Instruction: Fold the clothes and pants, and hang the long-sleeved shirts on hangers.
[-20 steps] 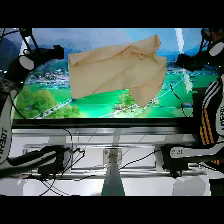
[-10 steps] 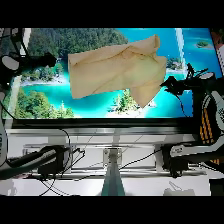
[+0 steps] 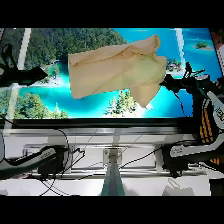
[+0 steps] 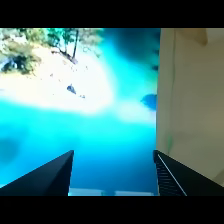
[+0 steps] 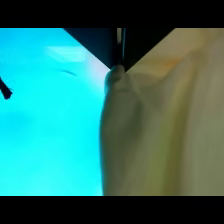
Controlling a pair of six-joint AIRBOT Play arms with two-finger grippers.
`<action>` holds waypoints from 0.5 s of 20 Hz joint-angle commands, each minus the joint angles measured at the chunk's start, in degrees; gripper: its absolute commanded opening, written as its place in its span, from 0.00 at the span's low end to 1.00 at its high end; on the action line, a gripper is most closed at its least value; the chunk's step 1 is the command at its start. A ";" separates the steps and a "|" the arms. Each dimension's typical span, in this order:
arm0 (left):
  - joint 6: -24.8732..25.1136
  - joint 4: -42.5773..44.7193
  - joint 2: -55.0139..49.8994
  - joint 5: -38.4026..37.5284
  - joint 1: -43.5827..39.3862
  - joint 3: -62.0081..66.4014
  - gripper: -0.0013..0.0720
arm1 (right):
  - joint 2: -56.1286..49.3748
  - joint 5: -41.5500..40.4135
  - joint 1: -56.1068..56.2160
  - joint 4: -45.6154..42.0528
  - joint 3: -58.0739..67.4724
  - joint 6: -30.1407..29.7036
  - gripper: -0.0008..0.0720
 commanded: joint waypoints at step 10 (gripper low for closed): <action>5.77 -10.67 -6.40 1.86 -10.25 -17.70 0.74 | 1.01 -0.66 0.20 0.42 -0.04 -2.78 0.02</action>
